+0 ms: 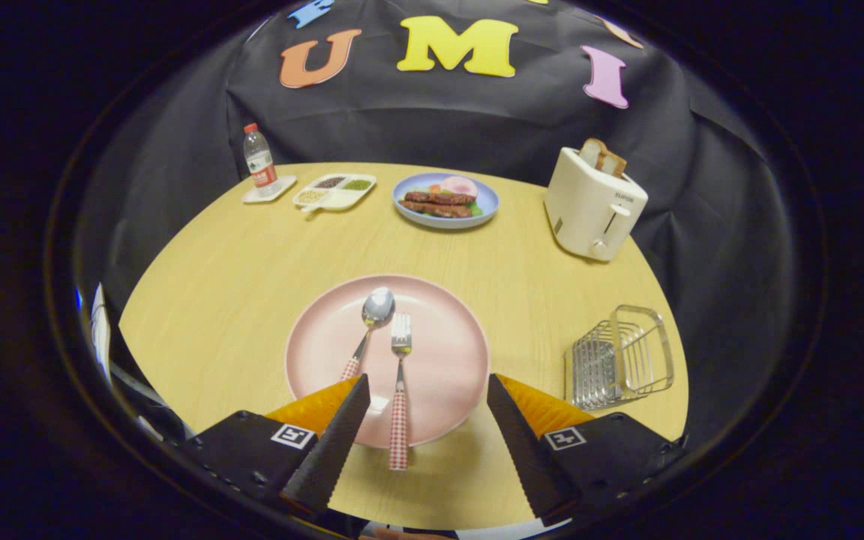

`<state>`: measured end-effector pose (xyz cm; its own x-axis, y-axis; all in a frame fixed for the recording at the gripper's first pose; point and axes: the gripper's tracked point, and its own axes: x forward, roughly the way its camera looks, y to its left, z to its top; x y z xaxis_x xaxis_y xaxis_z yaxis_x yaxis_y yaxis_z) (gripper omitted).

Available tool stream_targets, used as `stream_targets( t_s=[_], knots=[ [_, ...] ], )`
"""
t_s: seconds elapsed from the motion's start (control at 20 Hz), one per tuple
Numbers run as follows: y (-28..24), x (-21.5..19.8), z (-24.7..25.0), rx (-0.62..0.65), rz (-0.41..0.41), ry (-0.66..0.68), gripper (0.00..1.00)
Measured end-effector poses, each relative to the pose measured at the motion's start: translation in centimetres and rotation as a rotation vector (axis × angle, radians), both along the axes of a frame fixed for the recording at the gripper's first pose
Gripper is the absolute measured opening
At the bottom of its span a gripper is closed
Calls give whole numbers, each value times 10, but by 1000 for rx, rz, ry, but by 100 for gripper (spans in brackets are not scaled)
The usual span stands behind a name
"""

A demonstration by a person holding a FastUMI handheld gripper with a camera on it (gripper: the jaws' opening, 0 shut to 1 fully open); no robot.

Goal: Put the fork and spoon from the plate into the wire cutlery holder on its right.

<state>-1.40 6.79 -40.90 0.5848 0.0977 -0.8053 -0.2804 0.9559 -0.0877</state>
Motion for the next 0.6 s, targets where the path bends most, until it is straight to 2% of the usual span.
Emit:
stream_targets(
  t_s=[0.2,0.3,0.55,0.6],
  knots=[
    [-1,-9,-13,-34,26,33,92],
    [4,-8,-21,-40,36,36,83],
    [8,-6,-40,-39,22,92,45],
    [7,-4,-42,-41,12,98,41]
  ],
)
